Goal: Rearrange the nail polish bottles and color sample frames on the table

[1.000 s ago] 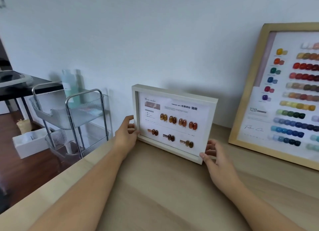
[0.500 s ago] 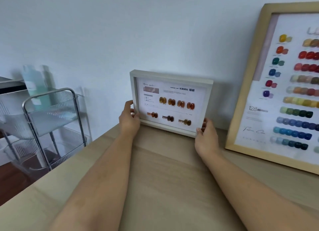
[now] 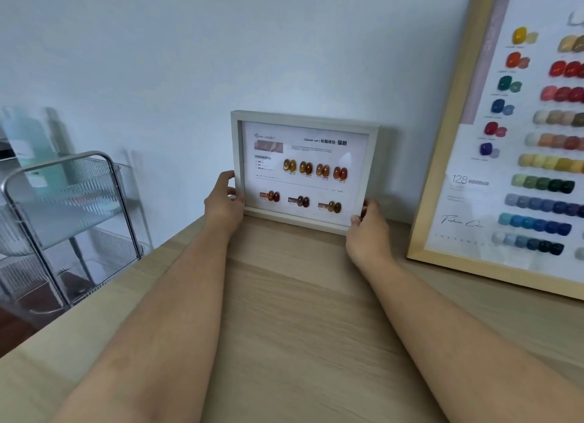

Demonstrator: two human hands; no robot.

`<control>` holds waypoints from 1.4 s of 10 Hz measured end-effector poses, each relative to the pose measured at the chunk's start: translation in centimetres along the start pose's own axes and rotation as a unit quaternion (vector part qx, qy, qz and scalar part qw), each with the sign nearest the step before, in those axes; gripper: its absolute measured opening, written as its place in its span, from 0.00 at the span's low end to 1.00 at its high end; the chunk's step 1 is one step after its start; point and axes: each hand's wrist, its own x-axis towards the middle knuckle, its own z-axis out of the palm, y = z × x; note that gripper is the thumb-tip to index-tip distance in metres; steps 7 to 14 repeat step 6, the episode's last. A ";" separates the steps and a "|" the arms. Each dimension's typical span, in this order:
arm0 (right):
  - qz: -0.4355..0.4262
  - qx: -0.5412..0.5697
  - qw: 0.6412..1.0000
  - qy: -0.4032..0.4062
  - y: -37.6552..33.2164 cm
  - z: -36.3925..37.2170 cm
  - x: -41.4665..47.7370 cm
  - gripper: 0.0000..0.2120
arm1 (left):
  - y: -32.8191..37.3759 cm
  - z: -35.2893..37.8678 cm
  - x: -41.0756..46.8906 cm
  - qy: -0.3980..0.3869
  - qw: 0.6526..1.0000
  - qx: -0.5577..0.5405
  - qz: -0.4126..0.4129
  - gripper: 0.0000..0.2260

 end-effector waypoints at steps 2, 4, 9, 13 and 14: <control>0.002 -0.005 1.000 -0.010 0.0 0.1 0.0 0.17 | -0.2 0.0 0.1 -0.019 1.000 -0.003 -0.007 0.19; 0.015 -0.008 1.000 -0.025 -0.5 -1.0 -1.6 0.25 | 0.3 -1.3 -1.8 -0.021 0.998 -0.043 -0.050 0.25; -0.032 0.016 0.998 -0.044 -0.4 -4.5 -6.5 0.11 | 2.1 -3.0 -7.0 -0.081 0.995 -0.048 -0.044 0.14; -0.032 0.016 0.998 -0.044 -0.4 -4.5 -6.5 0.11 | 2.1 -3.0 -7.0 -0.081 0.995 -0.048 -0.044 0.14; -0.032 0.016 0.998 -0.044 -0.4 -4.5 -6.5 0.11 | 2.1 -3.0 -7.0 -0.081 0.995 -0.048 -0.044 0.14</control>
